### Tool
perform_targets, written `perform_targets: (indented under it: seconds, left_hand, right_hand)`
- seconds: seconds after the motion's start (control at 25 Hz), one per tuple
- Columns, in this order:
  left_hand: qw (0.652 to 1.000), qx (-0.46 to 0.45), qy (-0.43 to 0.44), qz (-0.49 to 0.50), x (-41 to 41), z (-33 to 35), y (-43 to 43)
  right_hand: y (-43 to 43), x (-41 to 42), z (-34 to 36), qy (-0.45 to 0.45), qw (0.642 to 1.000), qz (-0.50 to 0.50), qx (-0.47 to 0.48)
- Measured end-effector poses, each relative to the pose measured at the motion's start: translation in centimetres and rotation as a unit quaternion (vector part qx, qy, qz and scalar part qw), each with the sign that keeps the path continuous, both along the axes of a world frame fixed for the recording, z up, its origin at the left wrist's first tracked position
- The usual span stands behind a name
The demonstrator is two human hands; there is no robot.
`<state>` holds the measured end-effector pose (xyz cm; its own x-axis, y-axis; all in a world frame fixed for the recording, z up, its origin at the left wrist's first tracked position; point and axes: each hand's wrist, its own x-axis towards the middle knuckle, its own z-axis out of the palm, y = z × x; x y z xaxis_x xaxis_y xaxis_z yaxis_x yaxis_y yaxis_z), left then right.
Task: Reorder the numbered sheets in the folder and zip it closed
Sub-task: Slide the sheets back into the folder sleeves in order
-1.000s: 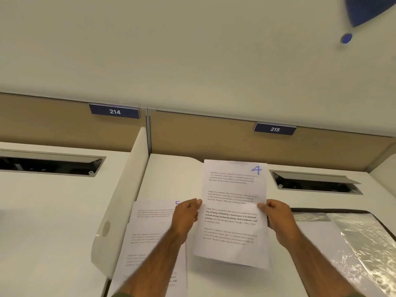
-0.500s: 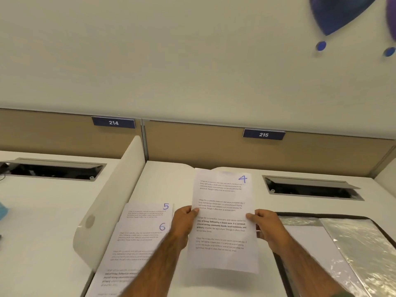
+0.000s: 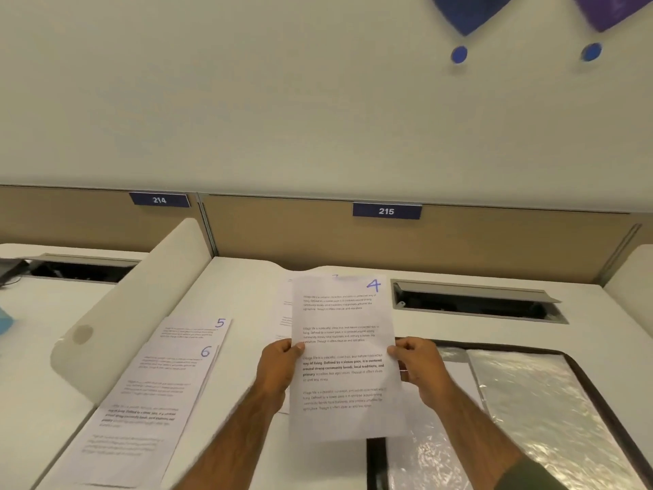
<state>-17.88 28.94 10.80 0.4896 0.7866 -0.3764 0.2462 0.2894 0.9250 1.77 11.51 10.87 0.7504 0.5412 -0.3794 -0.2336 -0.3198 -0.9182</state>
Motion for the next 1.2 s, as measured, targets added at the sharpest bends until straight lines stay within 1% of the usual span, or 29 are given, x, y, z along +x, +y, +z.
perform_targets:
  seconds: [0.16,0.32,0.44,0.6,0.72,0.84,0.96,1.12,1.2]
  left_hand:
    - [1.000,0.022,0.003,-0.002,1.4,0.8,-3.3]
    - [0.999,0.030,-0.016,-0.018,2.6,1.6,-7.5]
    - [0.998,0.033,-0.030,-0.037,2.5,1.6,-10.9]
    - [0.999,0.022,-0.018,-0.042,2.9,1.1,-14.7]
    - [0.998,0.035,-0.004,-0.045,4.0,1.5,-17.1]
    - [0.998,0.051,-0.007,-0.038,6.8,1.9,-17.8]
    - [0.998,0.059,-0.007,-0.038,11.2,2.2,-18.8]
    - [0.997,0.078,0.008,-0.022,17.8,1.6,-19.8]
    - [0.997,0.072,0.000,-0.015,20.5,1.3,-20.6]
  right_hand:
    - [-3.7,1.2,0.8,-0.002,1.000,0.005,0.015]
    - [-8.4,1.7,2.2,-0.026,0.999,-0.018,0.018]
    - [-11.7,1.3,2.7,-0.036,0.999,-0.012,0.011]
    - [-15.8,1.3,3.7,-0.061,0.998,-0.015,-0.013]
    - [-17.8,2.8,4.1,-0.076,0.997,-0.020,-0.014]
    - [-18.8,5.7,4.1,-0.069,0.997,-0.022,-0.011]
    - [-19.9,10.2,3.3,-0.050,0.999,0.002,-0.015]
    - [-21.1,17.1,2.3,-0.051,0.998,0.014,-0.017]
    - [-21.4,20.1,1.9,-0.054,0.998,0.029,-0.022]
